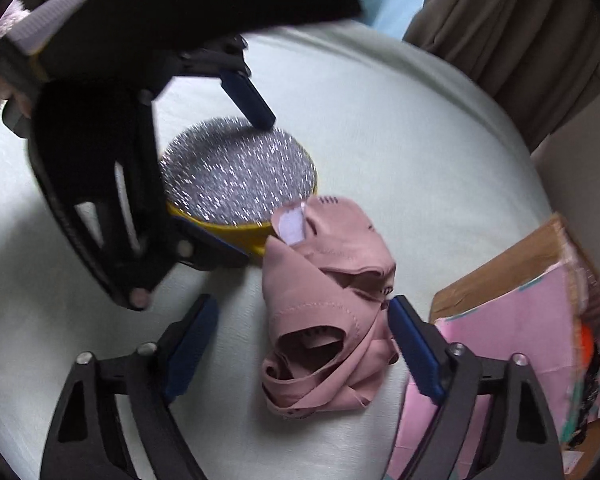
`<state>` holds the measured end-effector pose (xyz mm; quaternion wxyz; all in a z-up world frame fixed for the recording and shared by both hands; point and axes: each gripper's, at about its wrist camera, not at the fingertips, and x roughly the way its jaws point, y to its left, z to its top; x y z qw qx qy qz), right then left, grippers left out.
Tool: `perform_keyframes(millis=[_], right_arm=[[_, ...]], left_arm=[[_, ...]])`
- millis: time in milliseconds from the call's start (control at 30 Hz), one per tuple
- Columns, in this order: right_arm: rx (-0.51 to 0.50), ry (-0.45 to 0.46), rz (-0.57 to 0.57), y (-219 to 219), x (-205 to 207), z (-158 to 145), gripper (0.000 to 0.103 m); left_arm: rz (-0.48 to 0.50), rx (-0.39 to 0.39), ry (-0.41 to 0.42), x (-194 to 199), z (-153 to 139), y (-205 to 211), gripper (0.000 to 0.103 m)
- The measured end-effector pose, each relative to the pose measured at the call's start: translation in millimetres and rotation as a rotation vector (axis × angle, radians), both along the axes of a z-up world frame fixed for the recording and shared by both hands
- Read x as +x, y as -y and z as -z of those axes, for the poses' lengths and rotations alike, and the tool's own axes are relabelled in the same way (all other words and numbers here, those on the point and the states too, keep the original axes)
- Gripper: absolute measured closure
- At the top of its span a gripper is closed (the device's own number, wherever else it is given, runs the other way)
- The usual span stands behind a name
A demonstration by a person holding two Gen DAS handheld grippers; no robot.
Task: Organize soft objects
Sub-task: 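Grasp silver glitter pad with left tool while right tool grasps pink fabric, then carry glitter pad and pink fabric over the box and release both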
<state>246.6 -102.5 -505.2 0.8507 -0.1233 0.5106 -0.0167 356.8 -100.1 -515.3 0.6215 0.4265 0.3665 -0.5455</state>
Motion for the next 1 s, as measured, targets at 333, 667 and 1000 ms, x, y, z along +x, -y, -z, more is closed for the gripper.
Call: perform_keyframes(millis=[333, 667, 1000], right_arm=[[0.06, 0.007, 0.07, 27.2, 3.6, 5.3, 0.063], [0.081, 0.036, 0.13, 37.0, 5.0, -12.5, 0.078], [0.118, 0.086, 0.166, 37.2, -3.4, -73.5, 0.079]], left_arm=[[-0.02, -0.011, 0.0, 7.2, -5.3, -3.4, 0.027], [-0.157, -0.033, 0.079, 16.5, -24.4, -14.8, 0.072], [-0.272, -0.094, 0.075, -20.3, -88.8, -47.5, 0.072]])
